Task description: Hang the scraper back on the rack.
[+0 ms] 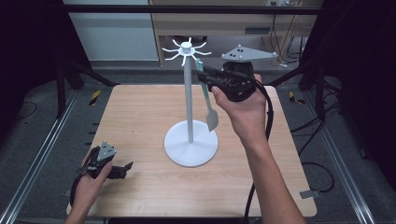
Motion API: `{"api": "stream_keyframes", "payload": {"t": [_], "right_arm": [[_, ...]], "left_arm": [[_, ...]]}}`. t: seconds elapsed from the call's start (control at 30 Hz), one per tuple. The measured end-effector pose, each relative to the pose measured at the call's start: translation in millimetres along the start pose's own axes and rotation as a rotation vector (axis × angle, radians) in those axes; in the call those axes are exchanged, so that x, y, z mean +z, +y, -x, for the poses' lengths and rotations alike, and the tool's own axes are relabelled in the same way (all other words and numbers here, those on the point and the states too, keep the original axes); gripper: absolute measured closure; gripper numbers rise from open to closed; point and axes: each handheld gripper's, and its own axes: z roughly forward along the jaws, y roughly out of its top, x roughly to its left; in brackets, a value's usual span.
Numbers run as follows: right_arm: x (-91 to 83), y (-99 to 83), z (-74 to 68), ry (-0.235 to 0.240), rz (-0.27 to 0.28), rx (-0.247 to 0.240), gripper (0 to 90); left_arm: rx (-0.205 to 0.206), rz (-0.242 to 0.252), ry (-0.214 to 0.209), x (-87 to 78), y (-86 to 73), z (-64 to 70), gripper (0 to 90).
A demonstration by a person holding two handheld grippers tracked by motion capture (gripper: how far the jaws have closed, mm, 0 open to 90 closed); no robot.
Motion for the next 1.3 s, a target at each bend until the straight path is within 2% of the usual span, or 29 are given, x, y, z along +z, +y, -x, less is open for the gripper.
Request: {"api": "stream_keyframes", "payload": {"t": [0.87, 1.3], "right_arm": [[1.2, -2.7, 1.2, -0.020, 0.005, 0.007, 73.7], [0.3, -3.3, 1.5, -0.014, 0.002, 0.004, 73.5]], "left_arm": [[-0.002, -0.001, -0.007, 0.4, -0.5, 0.1, 2.8], [-0.003, -0.007, -0.005, 0.0, -1.1, -0.8, 2.8]]}}
